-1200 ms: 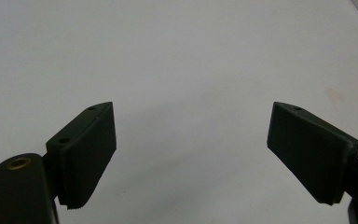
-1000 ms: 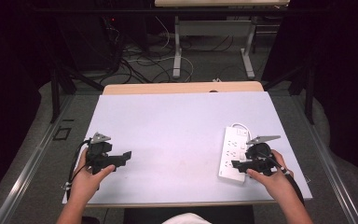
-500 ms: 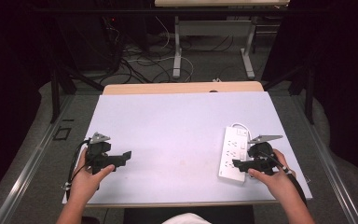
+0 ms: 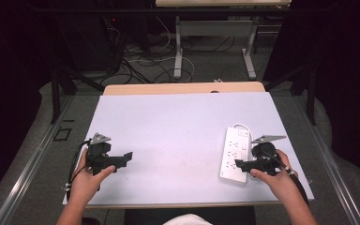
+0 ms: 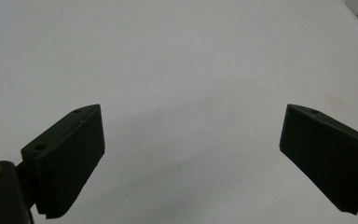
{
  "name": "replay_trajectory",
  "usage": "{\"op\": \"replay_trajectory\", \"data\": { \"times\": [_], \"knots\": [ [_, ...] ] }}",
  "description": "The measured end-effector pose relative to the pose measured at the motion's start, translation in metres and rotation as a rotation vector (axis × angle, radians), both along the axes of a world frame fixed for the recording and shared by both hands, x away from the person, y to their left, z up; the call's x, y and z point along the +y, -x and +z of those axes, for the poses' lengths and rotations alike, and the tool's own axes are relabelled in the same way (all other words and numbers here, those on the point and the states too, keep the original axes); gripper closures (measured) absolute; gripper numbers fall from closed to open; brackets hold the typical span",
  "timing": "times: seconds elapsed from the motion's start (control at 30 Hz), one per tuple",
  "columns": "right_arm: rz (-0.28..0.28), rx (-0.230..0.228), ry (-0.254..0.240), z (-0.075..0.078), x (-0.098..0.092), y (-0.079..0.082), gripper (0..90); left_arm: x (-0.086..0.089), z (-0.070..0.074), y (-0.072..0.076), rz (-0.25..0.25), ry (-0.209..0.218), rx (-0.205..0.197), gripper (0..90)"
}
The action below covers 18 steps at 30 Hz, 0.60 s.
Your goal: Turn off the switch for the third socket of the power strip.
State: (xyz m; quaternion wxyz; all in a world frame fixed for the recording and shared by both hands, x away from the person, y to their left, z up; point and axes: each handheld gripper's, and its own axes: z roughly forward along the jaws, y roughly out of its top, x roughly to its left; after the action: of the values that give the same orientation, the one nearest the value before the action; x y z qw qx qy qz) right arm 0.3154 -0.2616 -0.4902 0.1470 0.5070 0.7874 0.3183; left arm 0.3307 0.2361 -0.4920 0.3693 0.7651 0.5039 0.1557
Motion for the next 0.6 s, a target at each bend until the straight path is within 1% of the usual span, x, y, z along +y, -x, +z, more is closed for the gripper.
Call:
{"op": "replay_trajectory", "data": {
  "times": [0.07,0.13,0.17,0.2,0.23,0.27,0.33,0.4,0.43,0.47,0.53,0.6],
  "knots": [
    [-0.009,0.007,-0.008,0.0,-0.001,0.0,22.5,0.0,0.0,0.0,0.003,0.002,0.002,6.1],
    [-0.015,-0.005,-0.006,-0.001,-0.003,-0.001,22.5,0.0,-0.001,0.0,0.005,0.003,0.001,5.7],
    [-0.028,0.002,-0.016,-0.001,-0.004,-0.002,22.4,0.0,-0.001,0.0,0.006,0.003,0.001,5.4],
    [-0.025,-0.013,-0.012,-0.002,-0.006,-0.003,21.7,0.0,-0.001,0.0,0.009,0.007,-0.001,5.1],
    [-0.033,-0.015,-0.008,-0.002,-0.007,-0.003,20.4,0.0,-0.001,0.0,0.013,0.011,-0.003,4.7],
    [-0.032,-0.032,-0.001,-0.002,-0.009,-0.004,18.8,0.0,-0.001,0.0,0.013,0.01,-0.003,4.5],
    [-0.043,-0.045,0.003,-0.003,-0.012,-0.006,16.8,0.001,-0.001,0.0,0.01,0.006,-0.003,3.7],
    [-0.05,-0.047,0.001,-0.004,-0.015,-0.007,15.9,0.002,-0.001,0.0,0.014,0.006,-0.004,3.2],
    [-0.05,-0.052,0.006,-0.004,-0.017,-0.007,15.5,0.002,0.0,-0.001,0.011,0.008,0.004,3.1],
    [-0.057,-0.047,0.005,-0.004,-0.018,-0.008,15.3,0.002,-0.001,-0.001,0.017,0.01,-0.005,2.9],
    [-0.057,-0.058,0.012,-0.004,-0.021,-0.009,15.0,0.003,-0.002,-0.001,0.019,0.01,-0.006,2.2],
    [-0.069,-0.058,0.012,-0.005,-0.023,-0.01,14.8,0.004,-0.002,-0.001,0.018,0.011,-0.007,1.5]
  ]
}}
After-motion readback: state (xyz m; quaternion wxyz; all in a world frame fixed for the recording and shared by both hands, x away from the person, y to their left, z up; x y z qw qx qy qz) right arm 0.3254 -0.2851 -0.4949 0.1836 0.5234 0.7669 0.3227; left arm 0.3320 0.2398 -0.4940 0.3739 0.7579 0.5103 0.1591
